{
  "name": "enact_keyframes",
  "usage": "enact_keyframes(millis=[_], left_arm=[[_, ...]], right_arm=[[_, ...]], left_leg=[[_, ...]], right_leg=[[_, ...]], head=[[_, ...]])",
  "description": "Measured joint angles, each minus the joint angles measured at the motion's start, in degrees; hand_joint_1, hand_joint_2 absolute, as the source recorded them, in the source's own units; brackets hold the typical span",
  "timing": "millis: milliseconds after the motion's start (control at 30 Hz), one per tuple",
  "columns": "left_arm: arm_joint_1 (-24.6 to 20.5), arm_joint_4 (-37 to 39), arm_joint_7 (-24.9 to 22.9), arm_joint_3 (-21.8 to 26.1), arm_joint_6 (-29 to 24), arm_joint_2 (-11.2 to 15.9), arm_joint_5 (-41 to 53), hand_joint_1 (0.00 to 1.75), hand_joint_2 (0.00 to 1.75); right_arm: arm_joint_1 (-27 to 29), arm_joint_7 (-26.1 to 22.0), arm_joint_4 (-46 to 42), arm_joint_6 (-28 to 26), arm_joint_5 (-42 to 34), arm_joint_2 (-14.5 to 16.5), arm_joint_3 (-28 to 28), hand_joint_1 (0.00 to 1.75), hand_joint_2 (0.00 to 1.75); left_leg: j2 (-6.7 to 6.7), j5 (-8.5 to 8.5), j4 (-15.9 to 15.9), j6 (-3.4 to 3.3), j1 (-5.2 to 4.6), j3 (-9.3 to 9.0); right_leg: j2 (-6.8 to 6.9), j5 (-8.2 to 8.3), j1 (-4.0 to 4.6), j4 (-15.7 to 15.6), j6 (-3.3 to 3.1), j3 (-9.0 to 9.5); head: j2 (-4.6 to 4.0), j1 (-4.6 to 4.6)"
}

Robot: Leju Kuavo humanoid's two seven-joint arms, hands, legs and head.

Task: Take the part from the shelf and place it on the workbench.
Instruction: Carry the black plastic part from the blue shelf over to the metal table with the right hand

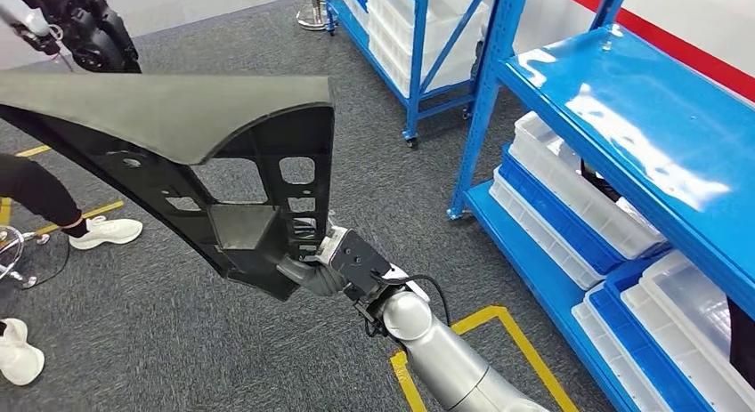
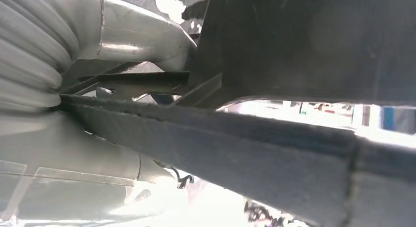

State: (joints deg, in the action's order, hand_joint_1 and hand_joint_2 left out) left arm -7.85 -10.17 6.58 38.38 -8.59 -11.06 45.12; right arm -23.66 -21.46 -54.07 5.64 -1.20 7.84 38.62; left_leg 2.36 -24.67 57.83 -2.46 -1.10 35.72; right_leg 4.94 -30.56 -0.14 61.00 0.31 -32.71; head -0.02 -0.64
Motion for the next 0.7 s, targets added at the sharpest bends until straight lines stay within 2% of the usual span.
enact_keyframes(millis=[67, 133, 167, 200, 267, 300, 333, 367, 433, 467, 500, 533, 600, 633, 667, 700], left_arm=[[-0.2, 0.0, 0.0, 0.0, -0.1, 0.0, 0.0, 0.00, 1.75], [-0.2, 0.0, -0.1, 0.0, -0.1, -0.1, 0.0, 0.00, 1.75], [-0.2, 0.0, -0.1, 0.0, -0.1, -0.2, 0.0, 0.00, 1.75], [-0.1, 0.0, -0.2, 0.0, -0.1, -0.2, 0.0, 0.00, 1.75], [-0.1, 0.0, -0.2, 0.0, -0.1, -0.2, 0.0, 0.00, 1.75], [-0.1, 0.0, -0.2, 0.0, -0.1, -0.2, 0.0, 0.00, 1.75], [-0.1, 0.0, -0.2, 0.1, -0.1, -0.1, 0.0, 0.00, 1.75], [0.0, 0.0, -0.2, 0.1, -0.1, -0.1, 0.0, 0.00, 1.75], [0.1, 0.0, -0.2, 0.1, -0.1, -0.1, -0.1, 0.00, 1.75], [0.3, 0.0, -0.2, 0.1, -0.1, -0.1, -0.1, 0.00, 1.75], [0.4, 0.0, -0.2, 0.2, -0.2, -0.1, -0.2, 0.00, 1.75], [0.4, 0.0, -0.2, 0.2, -0.2, -0.1, -0.2, 0.00, 1.75], [0.3, 0.0, -0.2, 0.3, -0.3, -0.2, -0.2, 0.00, 1.75], [0.3, 0.0, -0.2, 0.3, -0.3, -0.2, -0.2, 0.00, 1.75], [0.3, 0.0, -0.2, 0.3, -0.3, -0.3, -0.1, 0.00, 1.75], [0.4, 0.0, -0.3, 0.3, -0.2, -0.3, -0.1, 0.00, 1.75]], right_arm=[[-0.1, 0.0, 0.1, 0.1, 0.0, 0.0, 0.1, 1.75, 1.75], [0.2, 0.1, 0.2, 0.3, 0.1, -0.3, 0.2, 1.75, 1.75], [0.4, 0.1, 0.3, 0.4, 0.2, -0.4, 0.2, 1.75, 1.75], [0.4, 0.1, 0.3, 0.5, 0.2, -0.4, 0.2, 1.75, 1.75], [0.4, 0.1, 0.3, 0.5, 0.2, -0.4, 0.3, 1.75, 1.75], [0.4, 0.1, 0.3, 0.6, 0.2, -0.4, 0.3, 1.75, 1.75], [0.4, 0.1, 0.3, 0.6, 0.2, -0.4, 0.3, 1.75, 1.75], [0.4, 0.0, 0.3, 0.7, 0.2, -0.3, 0.4, 1.75, 1.75], [0.4, -0.2, 0.3, 1.0, 0.3, 0.0, 0.4, 1.75, 1.75], [0.3, -0.3, 0.3, 1.2, 0.3, 0.2, 0.4, 1.75, 1.75], [0.3, -0.3, 0.3, 1.3, 0.3, 0.6, 0.4, 1.75, 1.75], [0.2, -0.4, 0.3, 1.5, 0.3, 0.8, 0.4, 1.75, 1.75], [0.1, -0.4, 0.3, 1.6, 0.4, 1.0, 0.4, 1.75, 1.75], [0.1, -0.4, 0.3, 1.7, 0.4, 1.0, 0.4, 1.75, 1.75], [0.1, -0.4, 0.3, 1.7, 0.5, 1.0, 0.4, 1.75, 1.75], [0.2, -0.4, 0.3, 1.7, 0.5, 1.0, 0.4, 1.75, 1.75]], left_leg=[[-1.62, 0.43, -0.6, -0.29, 0.39, -0.39], [-3.55, 0.48, -0.5, -0.40, 0.55, -0.36], [-4.54, 0.47, -0.5, -0.37, 0.61, -0.36], [-5.55, 0.42, -0.3, -0.28, 0.73, -0.36], [-7.43, 0.06, 0.4, 0.25, 1.13, -0.29], [-8.27, -0.21, 0.9, 0.68, 1.24, -0.09], [-8.97, -0.48, 1.4, 1.09, 1.32, 0.19], [-9.49, -0.64, 1.7, 1.44, 1.37, 0.50], [-10.36, -0.60, 1.7, 1.93, 1.54, 0.93], [-10.32, -0.62, 1.8, 2.12, 1.63, 1.05], [-9.37, -1.06, 2.5, 2.35, 1.60, 1.40], [-7.81, -2.02, 4.1, 2.54, 1.55, 2.17], [-4.07, -5.33, 10.7, 2.95, 1.49, 5.48], [-3.13, -6.81, 14.5, 3.06, 1.56, 7.47], [-2.67, -7.58, 17.2, 3.05, 1.62, 8.98], [-2.51, -7.24, 17.8, 2.92, 1.64, 9.43]], right_leg=[[-3.41, -2.28, -0.24, 5.3, -0.26, -2.47], [-4.62, -4.54, -0.38, 12.4, -0.24, -6.23], [-4.75, -4.63, -0.47, 14.0, 0.13, -7.34], [-4.83, -3.77, -0.59, 13.3, 0.73, -7.39], [-5.69, -0.30, -1.10, 6.4, 2.21, -4.62], [-6.71, 1.05, -1.24, 3.1, 2.61, -3.17], [-7.62, 1.84, -1.39, 1.0, 2.54, -2.13], [-8.27, 2.04, -1.38, 0.2, 2.16, -1.73], [-7.95, 2.12, -1.23, 0.2, 1.01, -1.65], [-7.45, 2.18, -1.24, 0.2, 0.67, -1.62], [-6.92, 2.24, -1.34, 0.1, 0.32, -1.52], [-6.36, 2.26, -1.44, 0.0, 0.06, -1.39], [-5.02, 2.12, -1.20, -0.1, -0.41, -1.19], [-4.25, 2.02, -0.98, -0.1, -0.56, -1.16], [-3.47, 1.90, -0.78, -0.1, -0.71, -1.14], [-2.72, 1.79, -0.61, -0.1, -0.86, -1.10]], head=[[0.00, -0.14], [0.00, -0.24], [0.00, -0.24], [0.00, -0.24], [0.00, -0.25], [0.00, -0.29], [0.00, -0.32], [0.00, -0.35], [0.00, -0.35], [0.00, -0.37], [0.00, -0.22], [0.00, -0.10], [0.00, 0.17], [0.00, 0.16], [0.00, 0.17], [0.00, 0.17]])
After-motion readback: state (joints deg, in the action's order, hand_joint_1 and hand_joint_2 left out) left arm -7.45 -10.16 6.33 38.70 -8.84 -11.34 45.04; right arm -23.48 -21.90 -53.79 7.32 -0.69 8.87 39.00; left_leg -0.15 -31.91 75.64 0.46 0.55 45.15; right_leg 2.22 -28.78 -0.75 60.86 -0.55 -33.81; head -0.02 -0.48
